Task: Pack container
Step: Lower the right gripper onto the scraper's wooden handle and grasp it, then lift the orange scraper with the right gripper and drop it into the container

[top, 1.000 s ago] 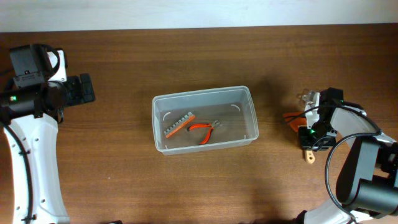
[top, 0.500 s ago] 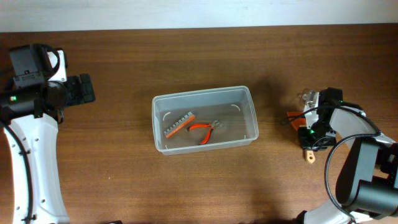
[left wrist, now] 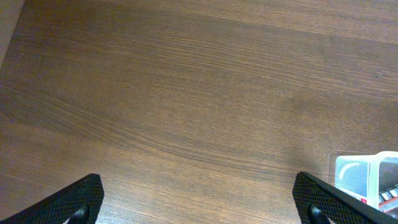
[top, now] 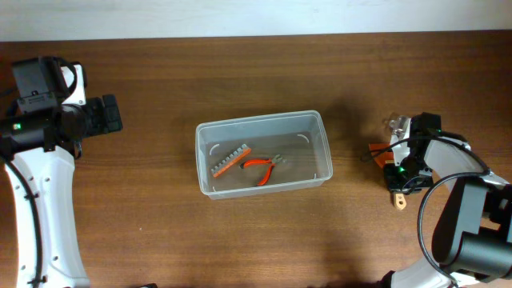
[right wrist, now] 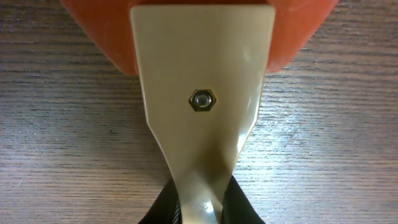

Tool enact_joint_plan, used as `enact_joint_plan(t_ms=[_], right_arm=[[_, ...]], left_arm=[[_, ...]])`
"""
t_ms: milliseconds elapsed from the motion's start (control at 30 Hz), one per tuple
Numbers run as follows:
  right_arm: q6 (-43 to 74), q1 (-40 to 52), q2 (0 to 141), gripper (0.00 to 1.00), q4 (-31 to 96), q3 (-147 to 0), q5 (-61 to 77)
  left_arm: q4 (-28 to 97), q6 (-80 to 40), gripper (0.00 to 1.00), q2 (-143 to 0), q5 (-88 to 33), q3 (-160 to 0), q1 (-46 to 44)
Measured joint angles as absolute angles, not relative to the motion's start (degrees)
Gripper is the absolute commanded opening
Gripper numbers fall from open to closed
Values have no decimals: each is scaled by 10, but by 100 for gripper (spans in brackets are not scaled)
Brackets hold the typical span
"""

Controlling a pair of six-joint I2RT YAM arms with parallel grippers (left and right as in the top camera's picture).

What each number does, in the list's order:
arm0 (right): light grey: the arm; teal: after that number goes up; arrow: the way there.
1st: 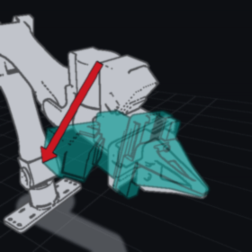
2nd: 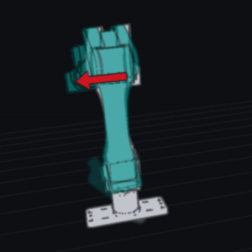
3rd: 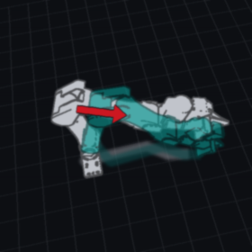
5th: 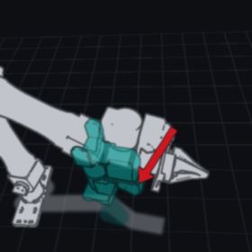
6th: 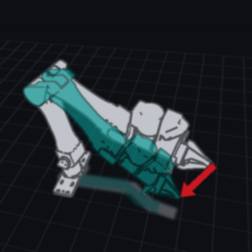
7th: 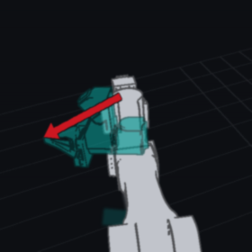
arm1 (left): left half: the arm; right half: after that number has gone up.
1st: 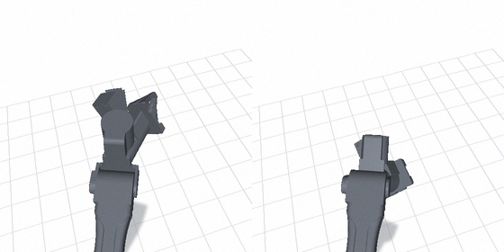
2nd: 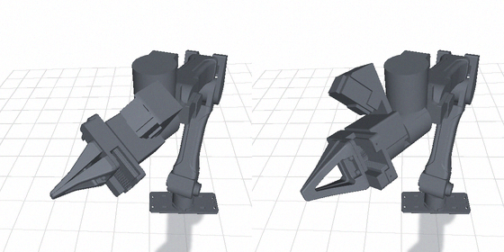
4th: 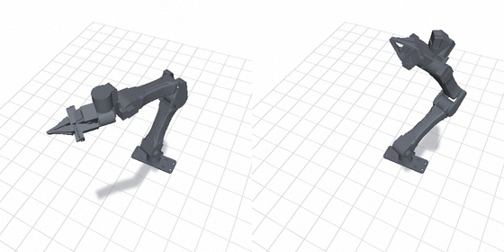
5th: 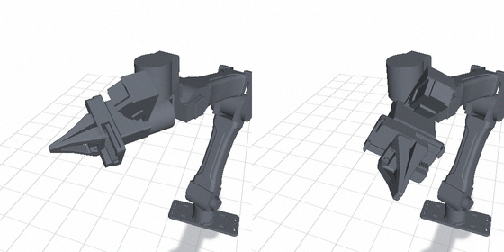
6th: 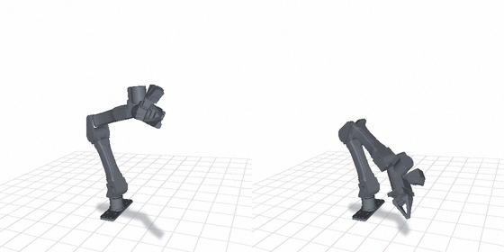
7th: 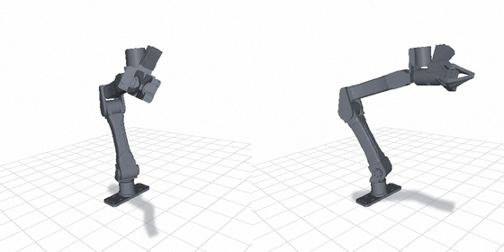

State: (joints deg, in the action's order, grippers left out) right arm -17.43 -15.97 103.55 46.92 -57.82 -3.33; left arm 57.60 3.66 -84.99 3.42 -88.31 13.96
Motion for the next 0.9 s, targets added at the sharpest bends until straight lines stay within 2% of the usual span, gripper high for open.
enact_joint_plan(t_ms=[900], right_arm=[[-187, -159, 999, 4, 506, -623, -10]], left_arm=[[576, 37, 99, -850, 34, -883, 140]])
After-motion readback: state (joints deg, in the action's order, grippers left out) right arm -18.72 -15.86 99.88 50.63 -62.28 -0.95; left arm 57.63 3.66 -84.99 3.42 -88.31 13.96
